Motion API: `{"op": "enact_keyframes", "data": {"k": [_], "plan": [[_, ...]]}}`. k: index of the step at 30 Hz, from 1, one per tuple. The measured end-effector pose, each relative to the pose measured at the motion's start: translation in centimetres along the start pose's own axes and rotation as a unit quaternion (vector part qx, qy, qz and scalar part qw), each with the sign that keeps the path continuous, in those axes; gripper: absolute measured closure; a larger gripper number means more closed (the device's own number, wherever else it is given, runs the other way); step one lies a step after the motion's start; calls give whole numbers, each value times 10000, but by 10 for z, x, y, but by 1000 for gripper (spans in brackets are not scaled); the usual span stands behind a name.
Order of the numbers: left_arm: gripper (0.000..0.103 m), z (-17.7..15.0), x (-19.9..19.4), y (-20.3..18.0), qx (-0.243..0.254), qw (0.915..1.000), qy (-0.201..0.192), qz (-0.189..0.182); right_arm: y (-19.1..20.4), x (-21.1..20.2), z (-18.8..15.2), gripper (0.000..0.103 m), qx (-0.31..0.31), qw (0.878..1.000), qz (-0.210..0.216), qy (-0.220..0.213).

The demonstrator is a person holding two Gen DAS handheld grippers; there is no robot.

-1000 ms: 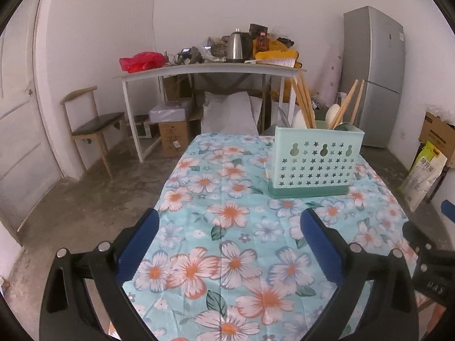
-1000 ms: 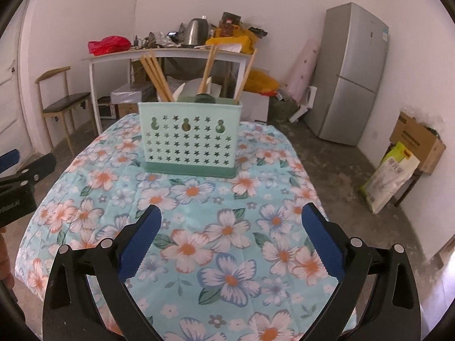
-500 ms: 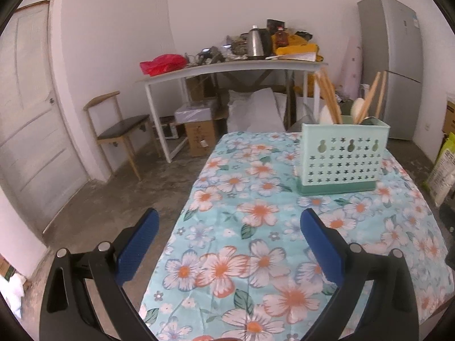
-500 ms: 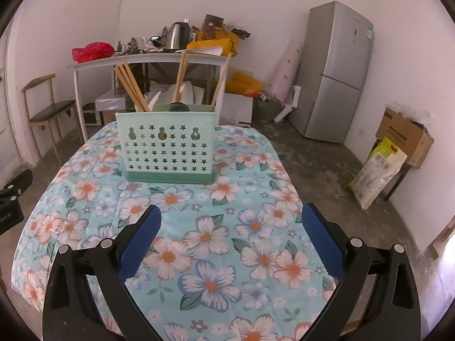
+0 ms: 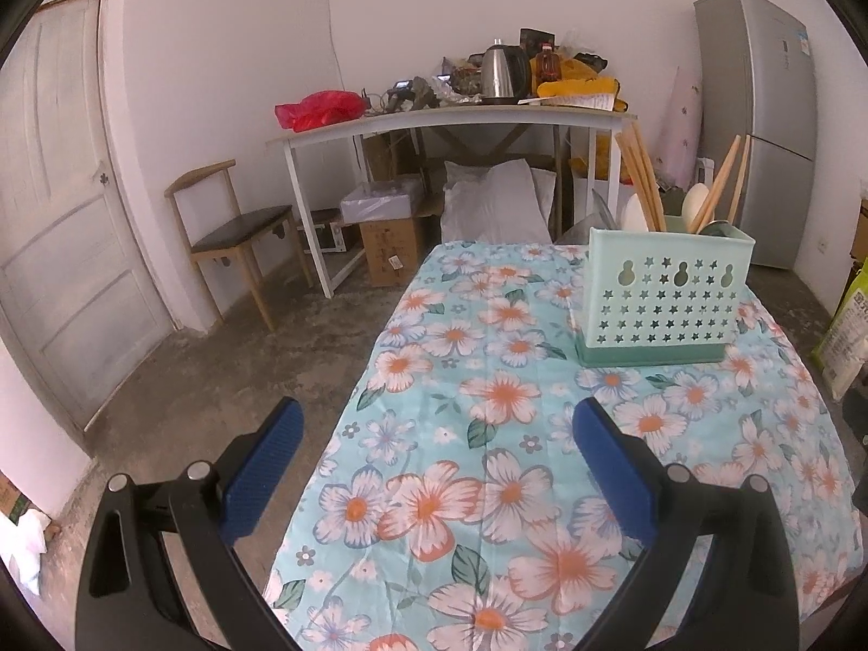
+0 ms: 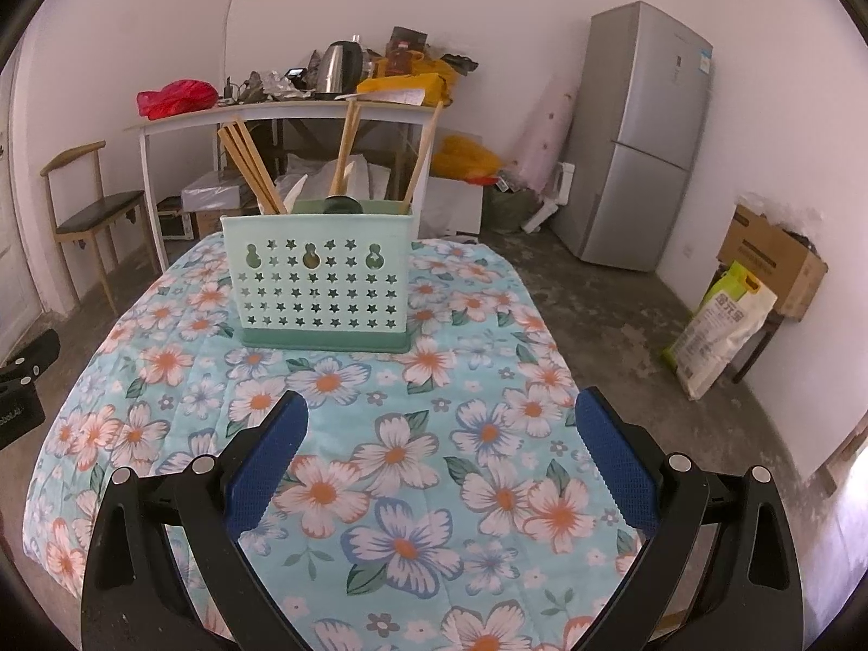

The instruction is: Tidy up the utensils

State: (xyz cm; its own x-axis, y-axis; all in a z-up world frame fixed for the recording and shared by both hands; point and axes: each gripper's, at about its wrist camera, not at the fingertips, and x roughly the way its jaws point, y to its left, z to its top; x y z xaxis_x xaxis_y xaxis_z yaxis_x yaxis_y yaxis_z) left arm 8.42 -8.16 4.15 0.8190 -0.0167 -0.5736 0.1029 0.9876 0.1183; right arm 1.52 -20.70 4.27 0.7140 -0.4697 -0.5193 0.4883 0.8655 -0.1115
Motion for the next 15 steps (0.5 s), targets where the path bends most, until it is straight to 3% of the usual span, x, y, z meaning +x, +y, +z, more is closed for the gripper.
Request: {"op": "enact_keyframes", "data": {"k": [15], "plan": [[6, 0, 0, 0, 9, 10000, -7, -4, 1, -1, 0, 8, -1, 10000, 5, -1]]}}
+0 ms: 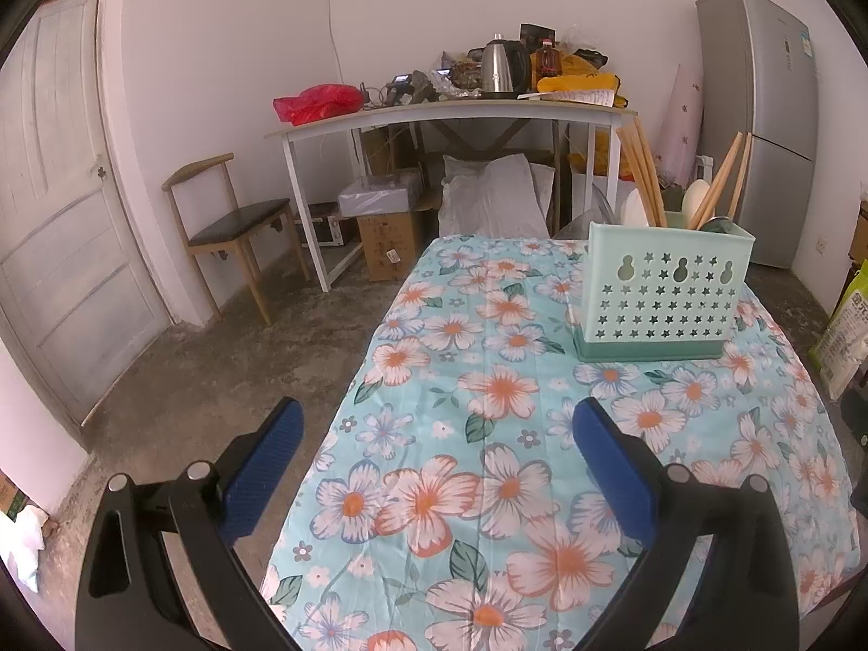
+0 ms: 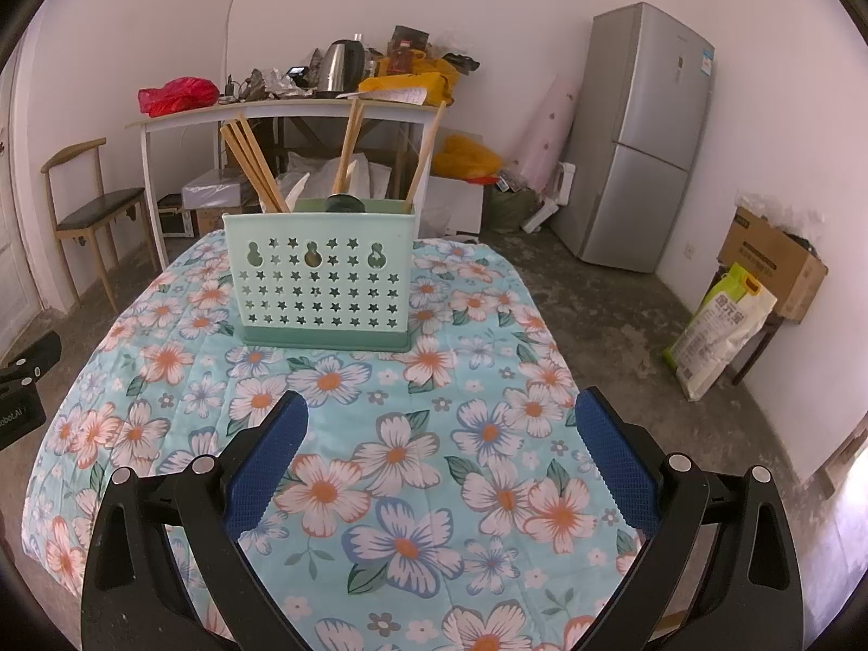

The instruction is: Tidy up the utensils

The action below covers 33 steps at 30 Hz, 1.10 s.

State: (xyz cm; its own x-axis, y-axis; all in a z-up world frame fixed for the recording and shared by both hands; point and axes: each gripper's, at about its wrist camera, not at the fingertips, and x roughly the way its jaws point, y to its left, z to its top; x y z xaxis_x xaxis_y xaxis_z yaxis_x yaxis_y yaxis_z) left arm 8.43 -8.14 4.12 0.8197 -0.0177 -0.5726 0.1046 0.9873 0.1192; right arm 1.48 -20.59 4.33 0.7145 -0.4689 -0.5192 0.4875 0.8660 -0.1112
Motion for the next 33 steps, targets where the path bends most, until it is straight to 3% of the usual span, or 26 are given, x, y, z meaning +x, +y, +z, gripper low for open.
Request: {"op": "enact_keyframes", "data": {"k": [33], "plan": [[6, -3, -2, -1, -18, 10000, 40, -61, 2, 0, 1, 8, -9, 10000, -1, -9]]}}
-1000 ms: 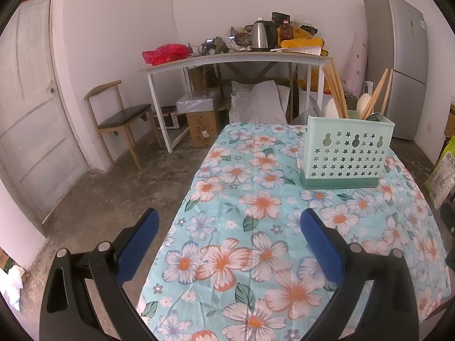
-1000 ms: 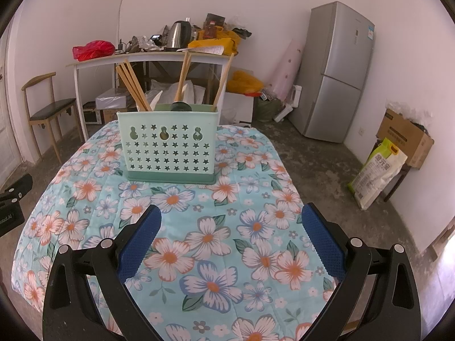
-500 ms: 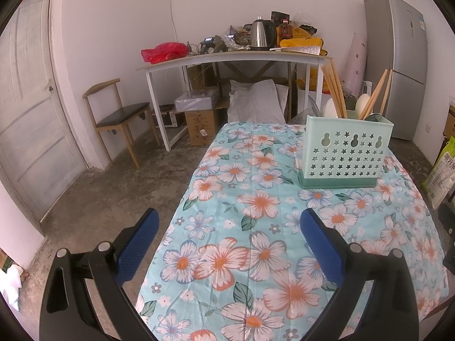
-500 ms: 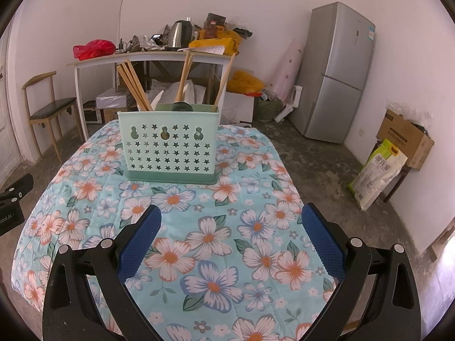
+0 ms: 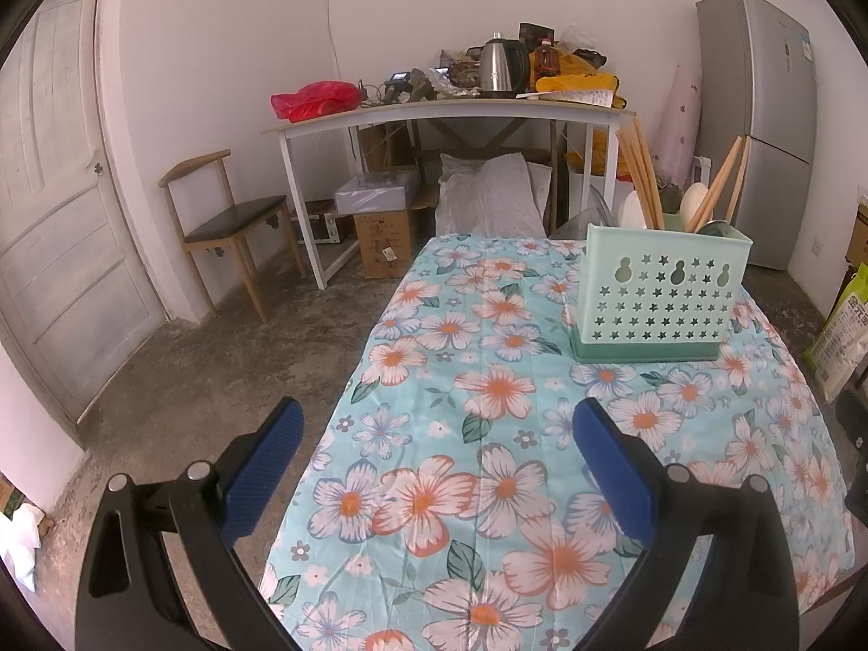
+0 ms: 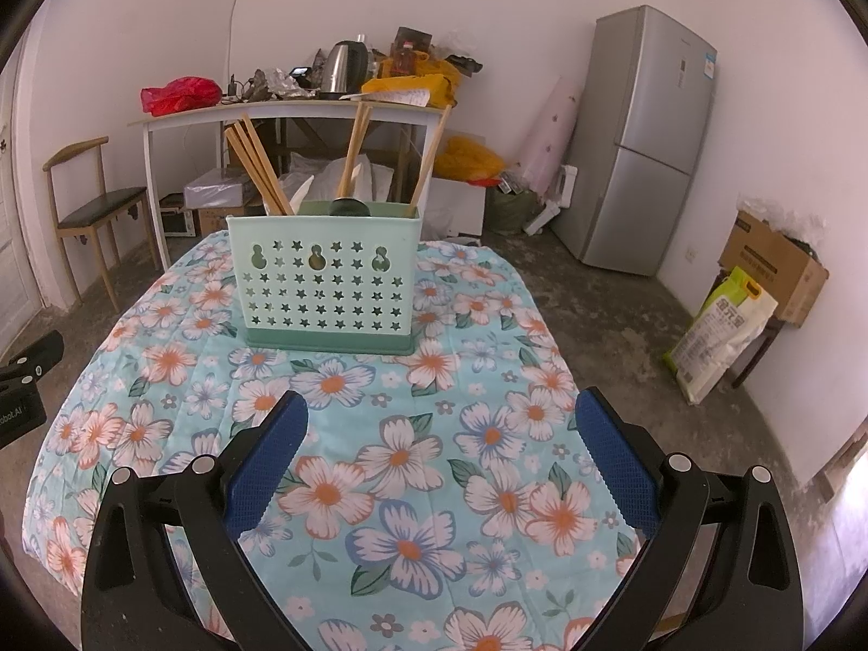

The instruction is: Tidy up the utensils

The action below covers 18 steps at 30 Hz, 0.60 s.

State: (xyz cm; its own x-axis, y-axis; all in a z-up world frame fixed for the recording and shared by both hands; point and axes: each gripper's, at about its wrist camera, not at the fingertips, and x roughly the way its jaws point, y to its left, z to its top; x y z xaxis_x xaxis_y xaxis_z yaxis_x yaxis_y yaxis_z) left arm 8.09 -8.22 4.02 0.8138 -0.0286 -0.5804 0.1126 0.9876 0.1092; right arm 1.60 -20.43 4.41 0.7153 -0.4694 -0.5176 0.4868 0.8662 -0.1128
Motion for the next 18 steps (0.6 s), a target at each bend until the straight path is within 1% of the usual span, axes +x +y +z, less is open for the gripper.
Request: {"op": "enact_keyframes", "data": {"k": [18], "plan": [[6, 1, 0, 1, 0, 10000, 8, -11, 1, 0, 0, 8, 5, 10000, 5, 5]]}}
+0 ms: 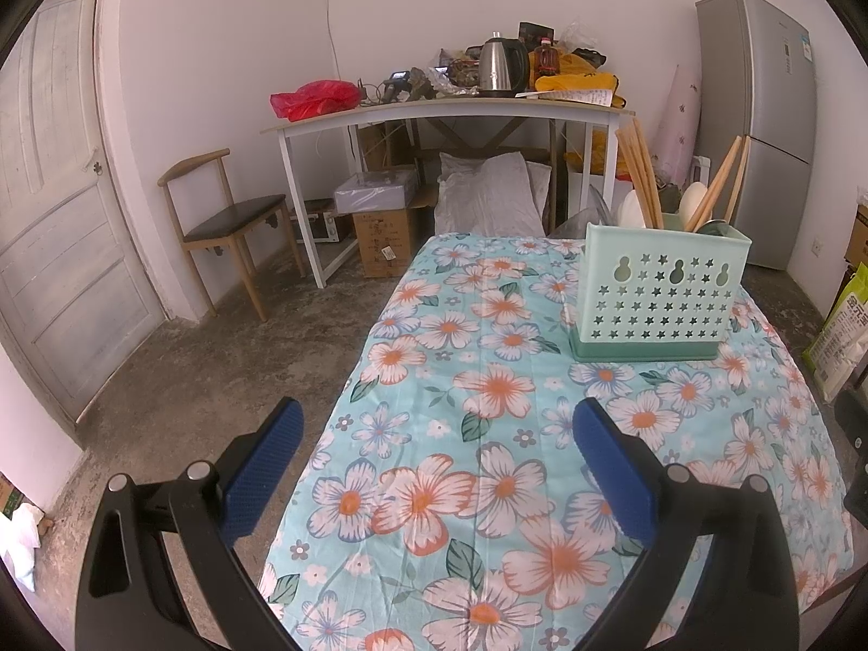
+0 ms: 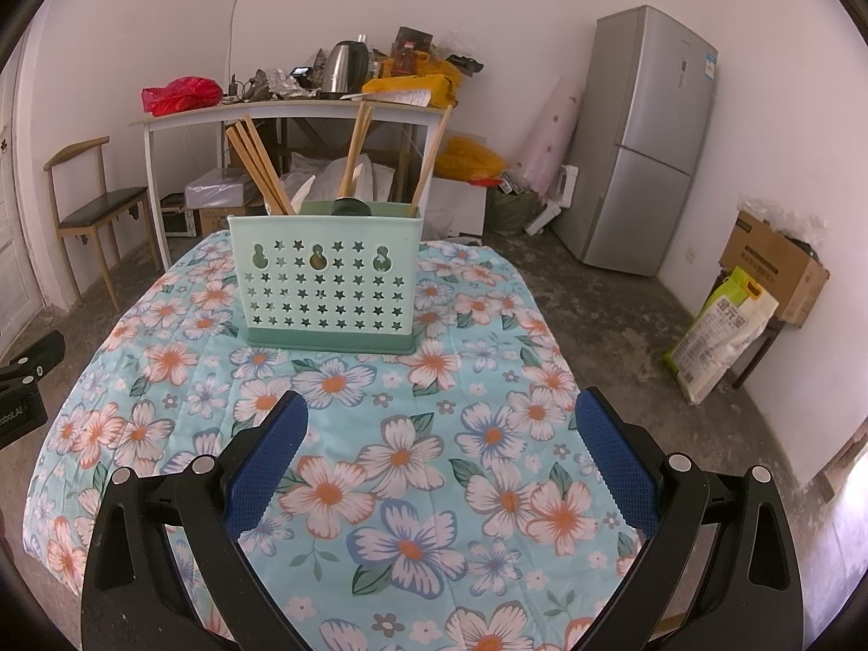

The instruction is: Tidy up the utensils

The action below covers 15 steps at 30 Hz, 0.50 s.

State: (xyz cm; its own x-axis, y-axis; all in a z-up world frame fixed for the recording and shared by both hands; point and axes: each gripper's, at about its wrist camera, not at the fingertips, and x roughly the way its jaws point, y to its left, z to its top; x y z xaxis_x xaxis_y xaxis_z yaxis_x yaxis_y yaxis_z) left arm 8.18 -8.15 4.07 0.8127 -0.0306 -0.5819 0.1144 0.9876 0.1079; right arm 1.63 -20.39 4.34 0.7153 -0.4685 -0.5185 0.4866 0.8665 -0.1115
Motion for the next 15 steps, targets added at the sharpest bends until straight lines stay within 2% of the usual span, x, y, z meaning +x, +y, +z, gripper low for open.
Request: {"op": "enact_keyframes", "data": {"k": [15], "plan": [[6, 1, 1, 1, -10, 10000, 10, -1, 1, 0, 0, 8, -11, 10000, -6, -5]]}}
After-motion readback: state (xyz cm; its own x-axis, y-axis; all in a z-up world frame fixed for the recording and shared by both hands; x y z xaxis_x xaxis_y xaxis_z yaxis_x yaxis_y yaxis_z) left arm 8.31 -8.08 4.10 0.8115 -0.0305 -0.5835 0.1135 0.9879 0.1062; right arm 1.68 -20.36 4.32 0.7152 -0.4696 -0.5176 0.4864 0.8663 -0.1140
